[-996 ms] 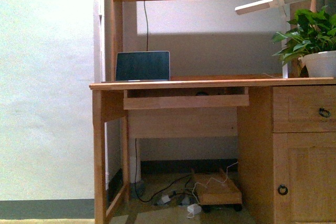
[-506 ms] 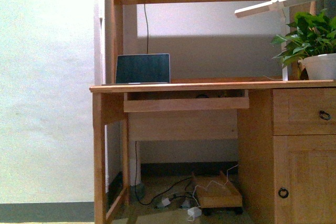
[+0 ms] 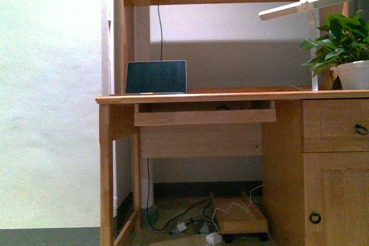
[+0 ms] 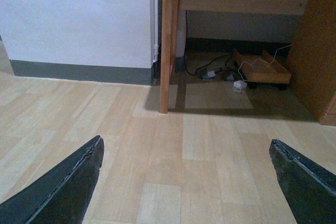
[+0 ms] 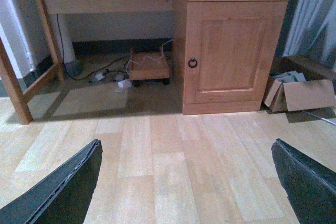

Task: Place mouse

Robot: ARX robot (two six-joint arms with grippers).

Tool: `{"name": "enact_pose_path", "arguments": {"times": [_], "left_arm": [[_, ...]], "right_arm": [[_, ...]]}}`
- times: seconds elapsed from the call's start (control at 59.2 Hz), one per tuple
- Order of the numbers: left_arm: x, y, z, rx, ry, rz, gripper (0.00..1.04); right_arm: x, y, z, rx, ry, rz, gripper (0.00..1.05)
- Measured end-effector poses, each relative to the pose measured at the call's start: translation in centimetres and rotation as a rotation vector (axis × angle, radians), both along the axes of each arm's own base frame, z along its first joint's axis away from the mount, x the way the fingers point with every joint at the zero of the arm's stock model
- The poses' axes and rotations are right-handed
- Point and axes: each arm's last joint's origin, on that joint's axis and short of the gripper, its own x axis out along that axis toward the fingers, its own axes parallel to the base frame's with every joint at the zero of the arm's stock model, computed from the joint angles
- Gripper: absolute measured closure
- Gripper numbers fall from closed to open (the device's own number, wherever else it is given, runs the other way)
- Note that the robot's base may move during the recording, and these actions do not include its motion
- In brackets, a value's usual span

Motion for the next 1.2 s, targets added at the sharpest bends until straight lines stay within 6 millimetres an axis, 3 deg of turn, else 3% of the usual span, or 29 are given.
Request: {"name": "enact_pose_path", "arguments": {"times": [1.199], "left_arm": [[0.0,0.0,0.0,0.0,0.0,0.0,0.08]], "right_arm": [[0.0,0.0,0.0,0.0,0.0,-0.001,0.07]]}}
